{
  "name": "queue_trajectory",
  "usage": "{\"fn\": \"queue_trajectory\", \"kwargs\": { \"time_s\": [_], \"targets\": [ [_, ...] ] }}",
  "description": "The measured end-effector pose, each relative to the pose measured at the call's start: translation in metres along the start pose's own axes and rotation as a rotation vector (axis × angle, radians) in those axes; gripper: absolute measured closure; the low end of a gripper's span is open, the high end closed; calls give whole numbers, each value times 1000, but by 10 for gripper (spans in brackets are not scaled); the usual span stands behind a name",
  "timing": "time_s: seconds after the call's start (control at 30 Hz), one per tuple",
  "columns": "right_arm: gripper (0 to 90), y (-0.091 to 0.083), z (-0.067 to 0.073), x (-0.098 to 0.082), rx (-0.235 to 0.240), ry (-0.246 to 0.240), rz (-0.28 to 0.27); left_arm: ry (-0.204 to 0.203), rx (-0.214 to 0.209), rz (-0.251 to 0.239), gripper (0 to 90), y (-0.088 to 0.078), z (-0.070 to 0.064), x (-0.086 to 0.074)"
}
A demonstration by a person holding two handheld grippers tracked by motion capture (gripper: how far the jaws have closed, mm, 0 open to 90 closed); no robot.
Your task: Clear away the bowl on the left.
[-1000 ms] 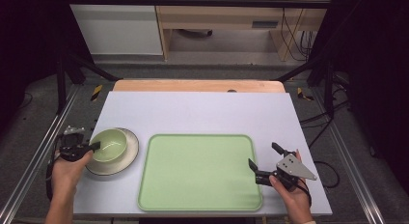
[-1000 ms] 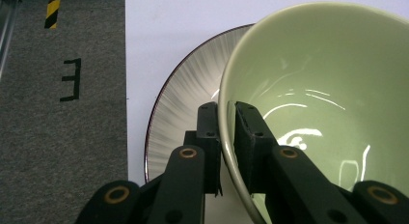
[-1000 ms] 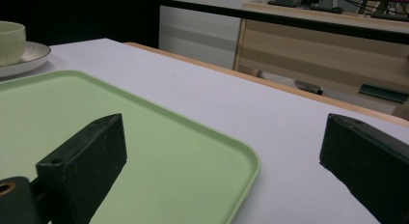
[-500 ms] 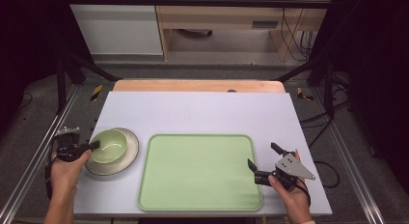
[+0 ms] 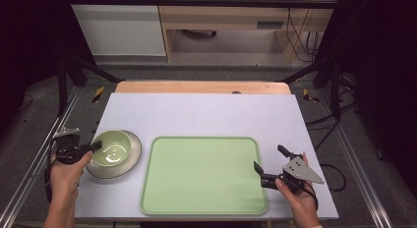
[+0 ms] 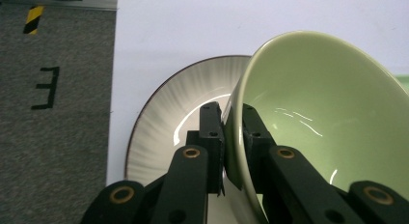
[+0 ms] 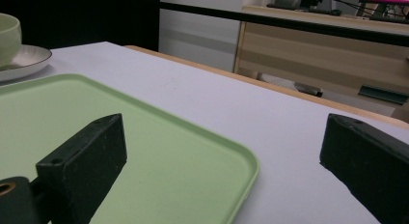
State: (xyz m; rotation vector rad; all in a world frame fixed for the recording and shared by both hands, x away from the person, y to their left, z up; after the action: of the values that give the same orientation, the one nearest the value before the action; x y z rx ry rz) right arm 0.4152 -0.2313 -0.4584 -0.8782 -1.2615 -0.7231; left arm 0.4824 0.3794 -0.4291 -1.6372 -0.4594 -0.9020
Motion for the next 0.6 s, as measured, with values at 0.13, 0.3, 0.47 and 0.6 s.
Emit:
{"fn": "queue_trajectory", "kwargs": {
  "time_s": [0.13, 0.3, 0.47, 0.6],
  "targets": [
    [26, 0, 0, 0, -1, 2, -2, 9, -16, -20, 824, -4, -6, 6],
    [26, 0, 0, 0, 0, 3, -3, 8, -43, -45, 824, -8, -14, 10],
    [26, 0, 1, 1, 0, 9, -7, 14, -69, -59, 824, -9, -21, 14],
    [26, 0, 0, 0, -1, 8, -4, 19, -89, -69, 823, -11, -26, 16]
  ]
}}
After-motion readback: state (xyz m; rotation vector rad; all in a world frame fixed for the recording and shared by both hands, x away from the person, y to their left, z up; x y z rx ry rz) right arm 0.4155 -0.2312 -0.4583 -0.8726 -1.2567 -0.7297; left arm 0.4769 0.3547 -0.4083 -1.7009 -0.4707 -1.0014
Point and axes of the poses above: each handheld gripper's, and its own axes: y roughly forward along the jaws, x roughly out of its top, z roughly to its left, the point moved 1 cm from there along y, roughly forward along the jaws, and after that the axes turned 10 degrees about y, right-handed, at the moved point
